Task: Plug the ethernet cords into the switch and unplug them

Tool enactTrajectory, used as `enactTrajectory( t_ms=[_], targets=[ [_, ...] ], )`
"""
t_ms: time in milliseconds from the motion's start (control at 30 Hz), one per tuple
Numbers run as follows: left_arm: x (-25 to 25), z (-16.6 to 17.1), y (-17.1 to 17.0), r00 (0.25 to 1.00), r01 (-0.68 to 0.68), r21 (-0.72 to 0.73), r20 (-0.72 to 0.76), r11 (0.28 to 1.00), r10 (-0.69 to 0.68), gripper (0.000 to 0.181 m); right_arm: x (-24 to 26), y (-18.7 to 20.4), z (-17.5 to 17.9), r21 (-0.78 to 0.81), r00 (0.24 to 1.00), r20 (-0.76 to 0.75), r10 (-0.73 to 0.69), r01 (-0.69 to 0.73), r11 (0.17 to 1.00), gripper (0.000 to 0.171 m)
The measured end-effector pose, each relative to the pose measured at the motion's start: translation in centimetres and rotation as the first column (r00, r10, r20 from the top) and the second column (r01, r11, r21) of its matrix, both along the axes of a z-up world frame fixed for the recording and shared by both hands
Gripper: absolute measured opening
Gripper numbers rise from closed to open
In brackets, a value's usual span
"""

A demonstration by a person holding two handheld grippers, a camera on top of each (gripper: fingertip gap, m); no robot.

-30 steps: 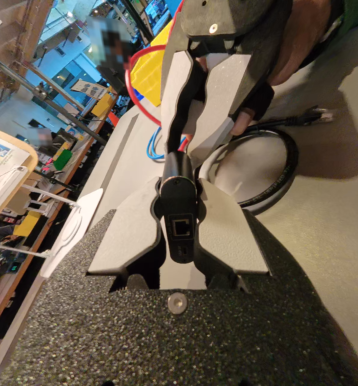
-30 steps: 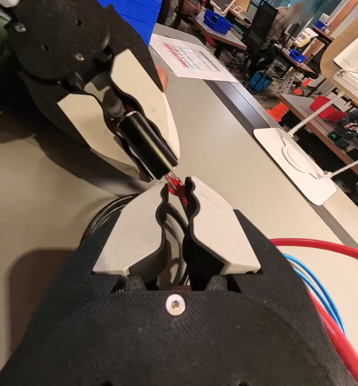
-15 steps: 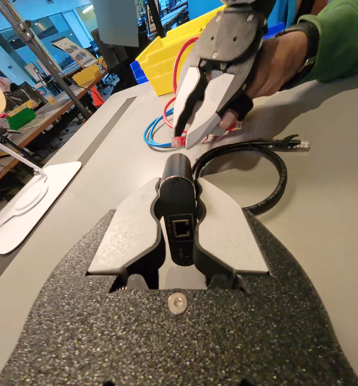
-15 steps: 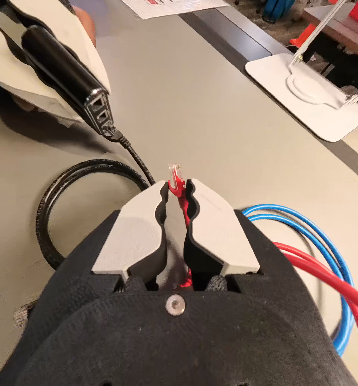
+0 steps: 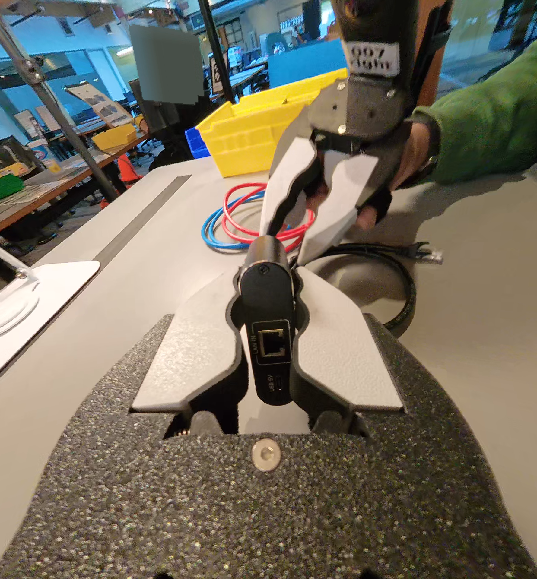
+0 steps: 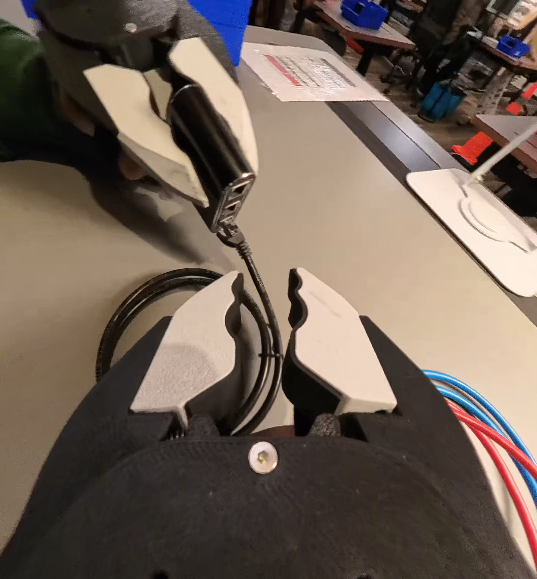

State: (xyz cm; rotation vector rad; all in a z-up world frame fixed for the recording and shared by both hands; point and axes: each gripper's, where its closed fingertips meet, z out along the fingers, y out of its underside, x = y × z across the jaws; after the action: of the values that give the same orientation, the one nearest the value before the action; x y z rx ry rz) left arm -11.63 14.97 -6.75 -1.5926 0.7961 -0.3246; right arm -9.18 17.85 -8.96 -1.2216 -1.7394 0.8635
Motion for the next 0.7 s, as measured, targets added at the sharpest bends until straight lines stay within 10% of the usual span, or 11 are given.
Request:
enactTrajectory(
  t_ms=[700],
  targets=[
    [3.8,-1.2,-1.8,0.984,0.161,-0.029,-0.078,0.987,-0.163,0.031,0.6,-4.4,-2.9,0.148,0.966,0.130,0.226,-0.244,0.958,0.016]
  ],
)
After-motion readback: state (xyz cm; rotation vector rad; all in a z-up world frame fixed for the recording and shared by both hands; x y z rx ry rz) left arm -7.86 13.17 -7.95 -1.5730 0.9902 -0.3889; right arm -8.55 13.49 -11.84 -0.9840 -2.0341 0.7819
